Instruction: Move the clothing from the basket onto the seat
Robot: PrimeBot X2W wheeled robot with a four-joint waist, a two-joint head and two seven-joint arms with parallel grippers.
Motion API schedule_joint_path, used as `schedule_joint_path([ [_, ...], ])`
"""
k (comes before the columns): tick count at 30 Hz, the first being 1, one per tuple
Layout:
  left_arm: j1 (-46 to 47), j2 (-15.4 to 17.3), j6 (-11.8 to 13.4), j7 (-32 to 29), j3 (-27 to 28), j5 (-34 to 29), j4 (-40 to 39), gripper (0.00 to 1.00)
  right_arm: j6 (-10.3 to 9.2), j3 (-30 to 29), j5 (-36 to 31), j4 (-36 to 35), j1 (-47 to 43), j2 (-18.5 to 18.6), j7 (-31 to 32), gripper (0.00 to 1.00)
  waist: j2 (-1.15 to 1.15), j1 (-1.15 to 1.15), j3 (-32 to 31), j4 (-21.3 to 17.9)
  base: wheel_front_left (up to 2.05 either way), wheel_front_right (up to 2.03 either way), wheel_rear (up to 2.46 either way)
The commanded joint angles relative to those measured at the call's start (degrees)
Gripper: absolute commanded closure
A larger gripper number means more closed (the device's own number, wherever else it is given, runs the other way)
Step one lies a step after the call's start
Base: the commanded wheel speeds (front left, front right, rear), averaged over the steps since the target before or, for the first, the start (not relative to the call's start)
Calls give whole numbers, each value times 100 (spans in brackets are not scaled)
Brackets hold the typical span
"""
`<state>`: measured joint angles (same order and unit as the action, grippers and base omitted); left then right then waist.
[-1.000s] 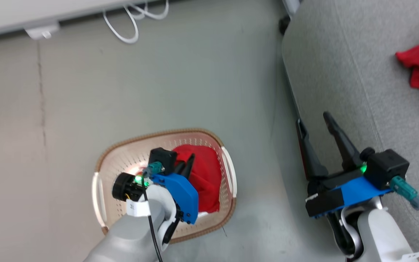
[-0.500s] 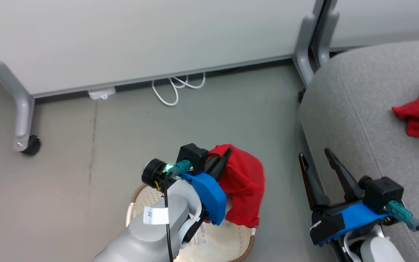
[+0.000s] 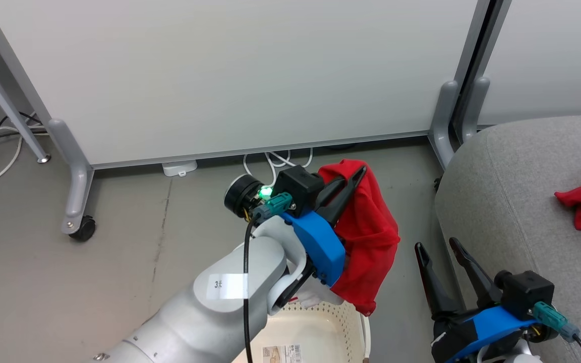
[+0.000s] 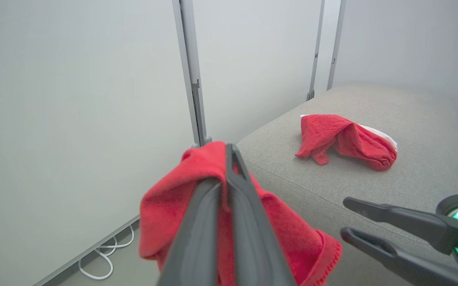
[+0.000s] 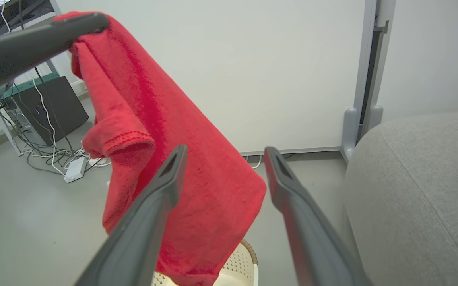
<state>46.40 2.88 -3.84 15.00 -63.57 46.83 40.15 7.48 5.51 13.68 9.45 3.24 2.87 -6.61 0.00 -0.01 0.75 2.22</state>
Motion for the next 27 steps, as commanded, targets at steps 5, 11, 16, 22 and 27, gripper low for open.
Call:
schedule_joint_path([
  [5,412,2,-71,26,-235,78,-143,100,3,64,22,14,-65,3,41,0,0,1,-128,69,0,0,0],
  [11,716,2,-99,26,-495,361,-32,100,3,210,79,45,-40,3,47,0,0,1,-211,32,0,0,0],
  [16,753,2,-88,26,-647,575,91,100,3,294,87,18,-69,3,64,0,0,1,-214,-1,0,0,0],
  [22,712,2,-76,26,-711,798,136,100,3,397,124,11,-80,3,103,0,0,1,-181,-5,0,0,0],
  [27,722,2,-57,26,-770,876,150,100,3,593,207,4,-97,3,177,0,0,1,-152,-9,0,0,0],
])
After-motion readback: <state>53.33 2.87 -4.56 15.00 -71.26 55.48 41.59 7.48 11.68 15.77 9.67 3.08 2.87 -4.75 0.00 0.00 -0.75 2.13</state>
